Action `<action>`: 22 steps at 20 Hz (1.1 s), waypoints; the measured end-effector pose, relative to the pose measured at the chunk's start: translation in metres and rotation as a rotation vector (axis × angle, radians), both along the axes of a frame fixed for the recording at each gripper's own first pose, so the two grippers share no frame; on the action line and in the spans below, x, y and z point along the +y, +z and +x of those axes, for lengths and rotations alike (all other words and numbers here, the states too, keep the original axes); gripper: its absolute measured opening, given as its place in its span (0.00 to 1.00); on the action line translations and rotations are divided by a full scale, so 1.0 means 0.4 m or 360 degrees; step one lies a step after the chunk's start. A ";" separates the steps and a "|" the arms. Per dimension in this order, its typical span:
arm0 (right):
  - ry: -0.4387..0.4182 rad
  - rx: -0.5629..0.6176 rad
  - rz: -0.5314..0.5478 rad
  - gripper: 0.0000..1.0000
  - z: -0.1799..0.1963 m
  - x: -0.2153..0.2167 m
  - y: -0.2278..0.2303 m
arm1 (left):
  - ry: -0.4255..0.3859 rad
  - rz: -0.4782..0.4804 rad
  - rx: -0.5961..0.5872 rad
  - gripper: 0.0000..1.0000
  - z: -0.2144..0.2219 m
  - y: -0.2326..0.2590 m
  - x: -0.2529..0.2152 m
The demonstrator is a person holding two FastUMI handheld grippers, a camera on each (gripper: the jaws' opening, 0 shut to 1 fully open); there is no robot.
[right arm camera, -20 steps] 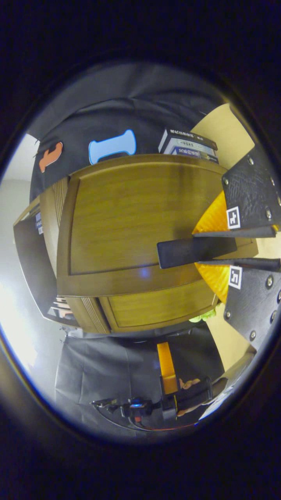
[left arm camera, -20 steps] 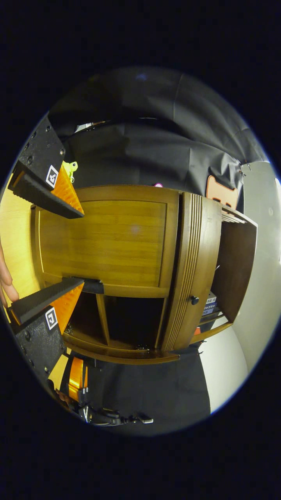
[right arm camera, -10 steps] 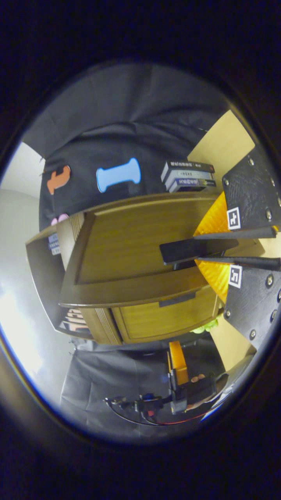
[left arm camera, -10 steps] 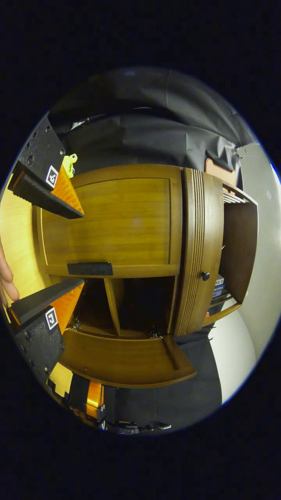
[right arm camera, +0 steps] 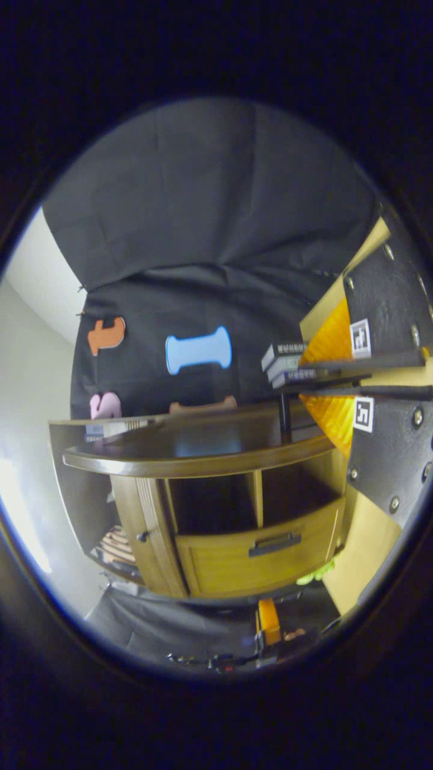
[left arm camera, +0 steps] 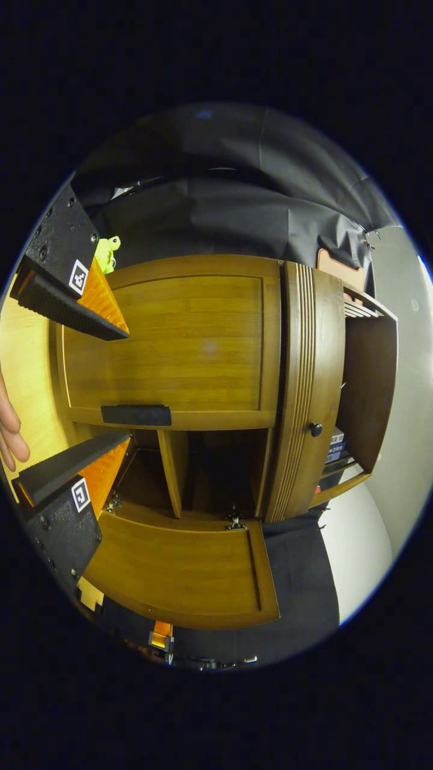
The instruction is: Open the right door of the double-door shoe cabinet with the right hand, and open the left door with the left hand.
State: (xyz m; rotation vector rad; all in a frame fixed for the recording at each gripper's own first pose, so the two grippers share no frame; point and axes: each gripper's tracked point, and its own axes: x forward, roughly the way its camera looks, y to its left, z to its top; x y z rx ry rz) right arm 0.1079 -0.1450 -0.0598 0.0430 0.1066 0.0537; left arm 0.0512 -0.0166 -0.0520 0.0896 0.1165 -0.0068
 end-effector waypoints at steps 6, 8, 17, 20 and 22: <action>0.0135 0.0010 -0.0010 0.07 0.029 -0.044 -0.008 | 0.0001 -0.0007 0.0040 0.94 0.038 -0.032 -0.013; 0.0165 0.0009 0.0040 0.08 0.029 -0.054 -0.005 | 0.0006 -0.0012 0.0025 0.94 0.059 -0.046 -0.019; 0.0152 -0.0049 -0.0073 0.08 -0.029 -0.068 0.012 | 0.0014 -0.0028 -0.0104 0.92 0.208 -0.105 -0.047; -0.0030 -0.0175 -0.0046 0.61 -0.073 -0.135 0.076 | -0.0070 -0.0105 -0.0143 0.93 0.246 -0.121 -0.085; -0.0083 -0.0237 0.0053 0.96 -0.118 -0.143 0.083 | -0.0096 -0.0099 -0.0224 0.89 0.285 -0.115 -0.093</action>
